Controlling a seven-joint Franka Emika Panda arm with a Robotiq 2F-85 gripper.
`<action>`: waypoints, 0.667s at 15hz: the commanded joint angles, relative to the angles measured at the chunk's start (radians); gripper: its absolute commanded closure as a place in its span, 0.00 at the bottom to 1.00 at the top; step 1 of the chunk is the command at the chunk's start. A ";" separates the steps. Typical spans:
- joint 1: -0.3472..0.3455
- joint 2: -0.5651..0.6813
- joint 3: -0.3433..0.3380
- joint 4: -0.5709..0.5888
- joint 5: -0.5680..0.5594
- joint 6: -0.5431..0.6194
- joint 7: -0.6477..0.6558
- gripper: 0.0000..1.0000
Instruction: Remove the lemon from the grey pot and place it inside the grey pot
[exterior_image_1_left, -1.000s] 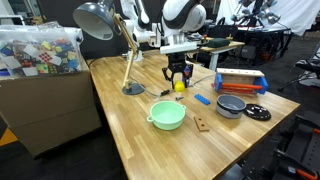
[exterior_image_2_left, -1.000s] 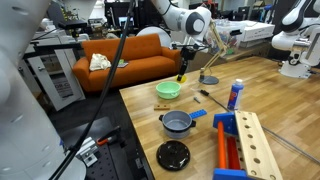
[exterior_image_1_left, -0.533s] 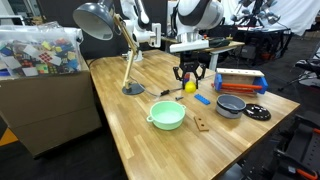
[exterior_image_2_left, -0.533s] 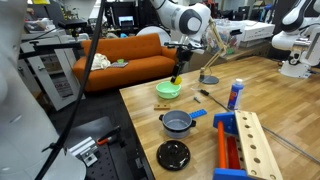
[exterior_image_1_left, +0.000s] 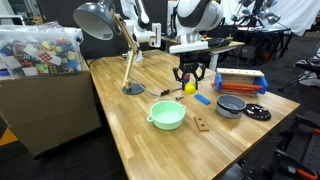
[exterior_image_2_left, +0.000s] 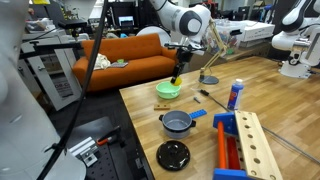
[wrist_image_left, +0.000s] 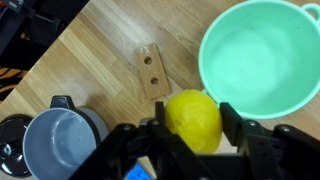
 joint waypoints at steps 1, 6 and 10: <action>-0.016 0.005 0.009 0.005 0.003 0.003 0.008 0.69; -0.062 0.003 -0.038 -0.073 0.050 0.088 0.125 0.69; -0.111 -0.026 -0.048 -0.182 0.127 0.134 0.189 0.69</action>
